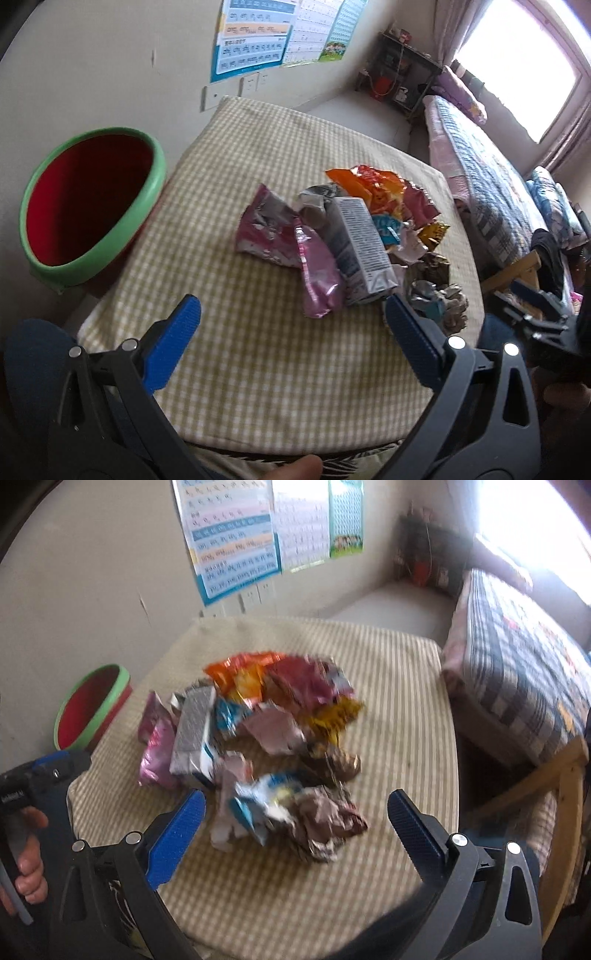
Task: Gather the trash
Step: 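Move both tools back over the wrapper pile on the table, then grasp the pink wrapper with the left tool while the right tool grasps crumpled paper, then carry both items over the red bin and open both tools to drop them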
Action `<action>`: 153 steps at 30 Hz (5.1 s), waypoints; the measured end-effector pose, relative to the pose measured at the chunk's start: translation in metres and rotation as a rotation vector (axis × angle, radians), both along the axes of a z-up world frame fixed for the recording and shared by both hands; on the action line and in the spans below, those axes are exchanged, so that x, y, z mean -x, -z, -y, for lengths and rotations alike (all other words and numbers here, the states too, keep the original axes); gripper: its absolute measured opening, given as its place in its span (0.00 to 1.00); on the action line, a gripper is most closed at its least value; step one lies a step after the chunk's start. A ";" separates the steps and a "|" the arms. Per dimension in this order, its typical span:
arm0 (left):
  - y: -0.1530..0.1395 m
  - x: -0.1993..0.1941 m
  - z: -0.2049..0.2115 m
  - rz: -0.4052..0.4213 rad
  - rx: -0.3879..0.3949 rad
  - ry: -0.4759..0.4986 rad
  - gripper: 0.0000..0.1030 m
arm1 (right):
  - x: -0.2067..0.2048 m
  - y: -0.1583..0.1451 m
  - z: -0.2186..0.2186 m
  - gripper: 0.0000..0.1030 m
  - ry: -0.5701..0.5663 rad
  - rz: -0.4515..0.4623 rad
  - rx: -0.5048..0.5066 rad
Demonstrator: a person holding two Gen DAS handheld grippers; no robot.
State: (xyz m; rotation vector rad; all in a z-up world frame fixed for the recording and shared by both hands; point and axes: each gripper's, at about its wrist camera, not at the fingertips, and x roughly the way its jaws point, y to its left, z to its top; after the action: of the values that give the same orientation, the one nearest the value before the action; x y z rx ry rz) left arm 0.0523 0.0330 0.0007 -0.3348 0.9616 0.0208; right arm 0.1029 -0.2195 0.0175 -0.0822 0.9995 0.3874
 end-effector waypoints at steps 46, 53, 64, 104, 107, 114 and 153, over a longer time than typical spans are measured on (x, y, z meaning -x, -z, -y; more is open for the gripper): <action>0.062 -0.058 0.013 -0.152 0.119 0.100 0.16 | -0.032 0.056 0.022 0.49 0.075 -0.245 -0.074; 0.046 -0.048 0.007 -0.116 0.105 0.102 0.16 | -0.028 0.036 0.028 0.49 0.089 -0.182 -0.059; 0.015 -0.037 0.005 -0.053 0.057 0.124 0.16 | -0.029 0.000 0.020 0.49 0.080 -0.088 -0.083; -0.030 0.007 -0.169 0.065 0.031 -0.154 0.16 | -0.059 -0.059 -0.201 0.49 -0.287 0.042 -0.149; -0.030 0.009 -0.184 0.066 0.028 -0.172 0.16 | -0.060 -0.057 -0.227 0.49 -0.321 0.031 -0.153; -0.027 0.014 -0.212 0.058 0.024 -0.200 0.16 | -0.063 -0.054 -0.279 0.49 -0.392 0.025 -0.164; 0.013 0.021 -0.262 -0.015 -0.034 -0.265 0.95 | -0.063 -0.021 -0.402 0.93 -0.491 -0.028 -0.151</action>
State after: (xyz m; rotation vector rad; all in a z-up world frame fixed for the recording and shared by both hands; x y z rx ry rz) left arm 0.0317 0.2953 -0.0124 -0.4295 0.9258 0.2810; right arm 0.1659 0.1828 0.0388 -0.1873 0.9688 0.9139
